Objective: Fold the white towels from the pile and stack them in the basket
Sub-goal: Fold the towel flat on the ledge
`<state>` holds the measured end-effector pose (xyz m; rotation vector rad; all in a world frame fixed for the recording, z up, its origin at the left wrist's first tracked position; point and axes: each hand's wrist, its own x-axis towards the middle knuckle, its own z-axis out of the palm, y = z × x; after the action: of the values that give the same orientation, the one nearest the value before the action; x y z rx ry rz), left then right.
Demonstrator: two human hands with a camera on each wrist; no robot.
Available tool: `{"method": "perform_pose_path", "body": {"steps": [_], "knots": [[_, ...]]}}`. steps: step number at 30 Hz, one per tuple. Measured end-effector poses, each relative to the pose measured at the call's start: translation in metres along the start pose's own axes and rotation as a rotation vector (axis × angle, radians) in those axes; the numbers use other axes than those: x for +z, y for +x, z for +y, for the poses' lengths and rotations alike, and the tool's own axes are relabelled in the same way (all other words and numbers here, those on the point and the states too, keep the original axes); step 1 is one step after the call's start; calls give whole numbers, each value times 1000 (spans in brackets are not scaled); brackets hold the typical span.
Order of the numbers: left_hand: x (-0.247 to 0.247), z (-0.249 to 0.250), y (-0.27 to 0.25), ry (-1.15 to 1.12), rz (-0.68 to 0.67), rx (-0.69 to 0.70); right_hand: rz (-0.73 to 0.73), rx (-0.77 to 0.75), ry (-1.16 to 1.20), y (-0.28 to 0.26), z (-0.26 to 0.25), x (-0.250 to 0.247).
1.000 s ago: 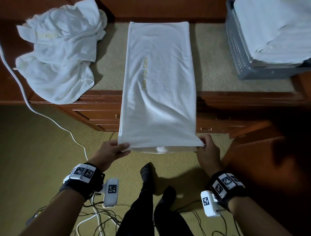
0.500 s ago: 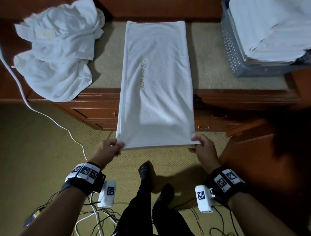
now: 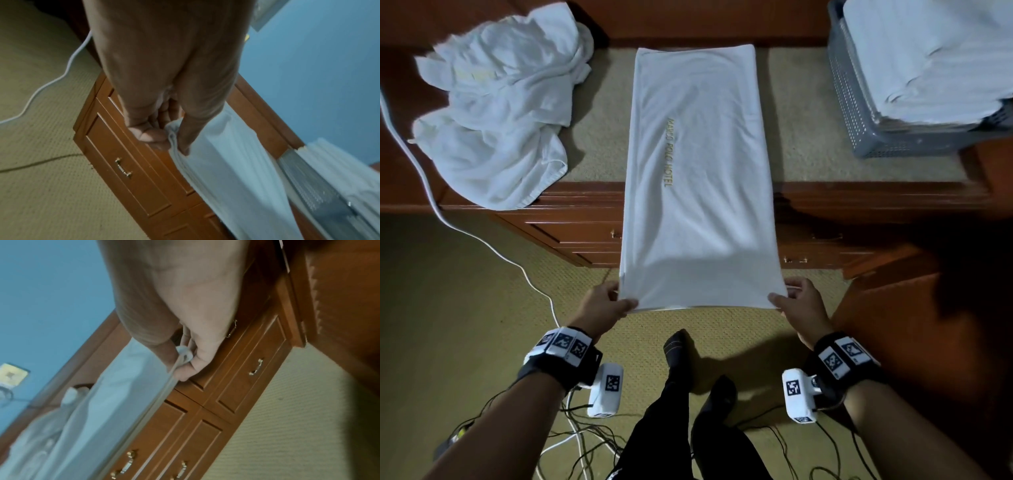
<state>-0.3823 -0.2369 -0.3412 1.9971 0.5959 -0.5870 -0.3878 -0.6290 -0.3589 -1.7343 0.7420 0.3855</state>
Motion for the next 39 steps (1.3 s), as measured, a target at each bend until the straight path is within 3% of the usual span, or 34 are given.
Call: {"method": "perform_pose_path", "body": {"steps": [4, 8, 11, 13, 16, 18, 21, 23, 25, 30, 34, 36, 39], "knots": [[13, -1, 20, 252, 19, -37, 52, -42, -370, 19, 7, 8], [15, -12, 32, 394, -16, -55, 11, -5, -521, 28, 4, 9], [7, -6, 45, 346, -98, -58, -19, -30, -568, 35, -13, 6], [-1, 15, 58, 300, -45, -16, 18, -83, -566, 37, -40, 9], [-10, 71, 74, 288, 174, 176, 90, -278, -549, 44, -95, 29], [-10, 114, 87, 306, 281, 336, 148, -515, -549, 55, -129, 55], [0, 163, 125, 472, 250, 557, 119, -812, -768, 82, -160, 107], [8, 171, 159, 646, 115, 580, -40, -779, -945, 100, -168, 136], [5, 165, 185, 818, 51, 621, -103, -736, -1094, 120, -165, 139], [-30, 135, 197, 874, 50, 615, 27, -617, -1130, 143, -154, 87], [-35, 162, 195, 810, 94, 628, 140, -433, -1104, 155, -186, 97], [-25, 196, 209, 774, 139, 716, 112, -469, -1087, 170, -217, 117], [-4, 234, 247, 755, 32, 679, -55, -581, -1178, 200, -256, 156]]}}
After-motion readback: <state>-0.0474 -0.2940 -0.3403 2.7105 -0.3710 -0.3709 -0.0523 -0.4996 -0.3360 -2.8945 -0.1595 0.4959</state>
